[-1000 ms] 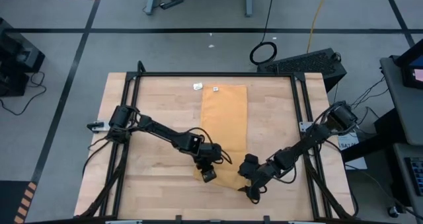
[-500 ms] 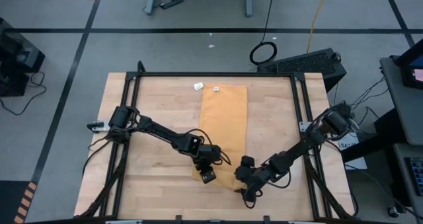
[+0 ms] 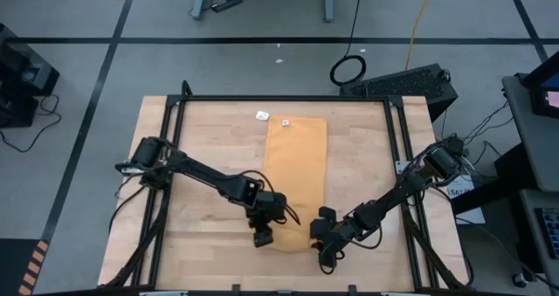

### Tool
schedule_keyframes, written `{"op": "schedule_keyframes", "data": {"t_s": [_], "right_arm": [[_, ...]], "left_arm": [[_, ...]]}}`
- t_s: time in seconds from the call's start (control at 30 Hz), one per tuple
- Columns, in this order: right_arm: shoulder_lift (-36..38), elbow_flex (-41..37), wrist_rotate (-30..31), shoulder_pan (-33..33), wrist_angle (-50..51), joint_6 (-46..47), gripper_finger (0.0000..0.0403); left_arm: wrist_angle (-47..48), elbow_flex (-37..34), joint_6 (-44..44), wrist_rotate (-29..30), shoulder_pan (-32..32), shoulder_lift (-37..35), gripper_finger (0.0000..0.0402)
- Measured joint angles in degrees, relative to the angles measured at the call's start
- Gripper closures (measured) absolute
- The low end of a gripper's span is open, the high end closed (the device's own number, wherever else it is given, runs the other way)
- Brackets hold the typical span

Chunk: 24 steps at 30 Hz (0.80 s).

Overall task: Roll towel into tight, uniform cylinder
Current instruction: Roll the orange towel

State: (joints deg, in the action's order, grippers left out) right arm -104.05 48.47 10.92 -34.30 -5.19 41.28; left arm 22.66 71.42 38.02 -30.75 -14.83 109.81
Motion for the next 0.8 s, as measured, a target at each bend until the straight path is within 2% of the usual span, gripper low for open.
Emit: {"op": "schedule_keyframes", "data": {"t_s": [0.17,0.33,0.53,0.8], "right_arm": [[0.0,0.0,-3.7,0.2,-0.4,0.1,0.0337],[0.0,0.0,-5.9,0.6,-0.6,3.5,0.0390],[0.0,0.0,-10.6,2.0,-0.8,7.1,0.0395],[0.0,-0.1,-16.3,4.3,-1.8,5.5,0.0400]], "left_arm": [[9.7,0.0,-6.7,5.4,0.1,-6.8,0.0173],[7.9,0.0,-11.9,18.5,-4.3,-13.5,0.0135],[0.2,0.0,-18.1,36.6,-14.9,-12.9,0.0087],[-4.2,0.0,-16.2,47.4,-19.8,-3.7,0.0012]]}}
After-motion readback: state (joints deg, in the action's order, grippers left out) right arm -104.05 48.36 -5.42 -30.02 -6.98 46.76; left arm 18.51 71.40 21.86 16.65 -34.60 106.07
